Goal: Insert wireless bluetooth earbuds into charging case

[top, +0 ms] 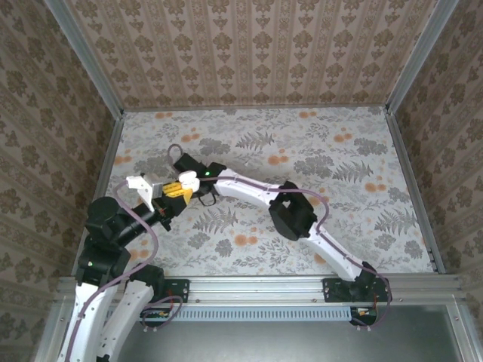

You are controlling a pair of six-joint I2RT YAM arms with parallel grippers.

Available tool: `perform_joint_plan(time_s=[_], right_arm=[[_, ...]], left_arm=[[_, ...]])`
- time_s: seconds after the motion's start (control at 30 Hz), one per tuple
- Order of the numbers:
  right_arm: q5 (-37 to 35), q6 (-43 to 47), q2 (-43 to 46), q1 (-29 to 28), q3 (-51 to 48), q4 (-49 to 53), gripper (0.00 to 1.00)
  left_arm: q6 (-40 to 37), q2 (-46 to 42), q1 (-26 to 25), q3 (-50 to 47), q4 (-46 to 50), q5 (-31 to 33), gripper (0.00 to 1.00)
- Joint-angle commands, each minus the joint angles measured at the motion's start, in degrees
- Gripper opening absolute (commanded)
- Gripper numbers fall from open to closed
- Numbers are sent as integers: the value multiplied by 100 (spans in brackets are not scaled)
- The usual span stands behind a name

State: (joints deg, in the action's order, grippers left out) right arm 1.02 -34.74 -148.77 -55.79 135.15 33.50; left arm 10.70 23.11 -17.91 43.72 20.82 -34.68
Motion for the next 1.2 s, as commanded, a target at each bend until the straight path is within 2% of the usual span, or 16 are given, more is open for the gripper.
perform_joint_plan(time_s=[0.0, 0.37, 0.6, 0.83, 1.0, 1.17], right_arm=[[-771, 115, -307, -87, 548, 340, 49], [-1111, 353, -1021, -213, 1239, -21, 49], [-1216, 571, -1180, -300, 1277, -218, 49], [-1148, 747, -1064, -318, 1218, 272, 34], [-1026, 736, -512, -242, 398, 306, 24], [-947, 662, 424, -65, -1116, -122, 19]], left_arm=[[86, -84, 44, 145, -51, 14, 0], [195, -87, 42, 51, -164, -30, 0], [205, -81, 38, -37, -206, -39, 0], [180, -71, 42, -40, -204, -13, 0], [204, -71, 43, -84, -233, -19, 0], [243, -69, 42, -161, -300, -30, 0]])
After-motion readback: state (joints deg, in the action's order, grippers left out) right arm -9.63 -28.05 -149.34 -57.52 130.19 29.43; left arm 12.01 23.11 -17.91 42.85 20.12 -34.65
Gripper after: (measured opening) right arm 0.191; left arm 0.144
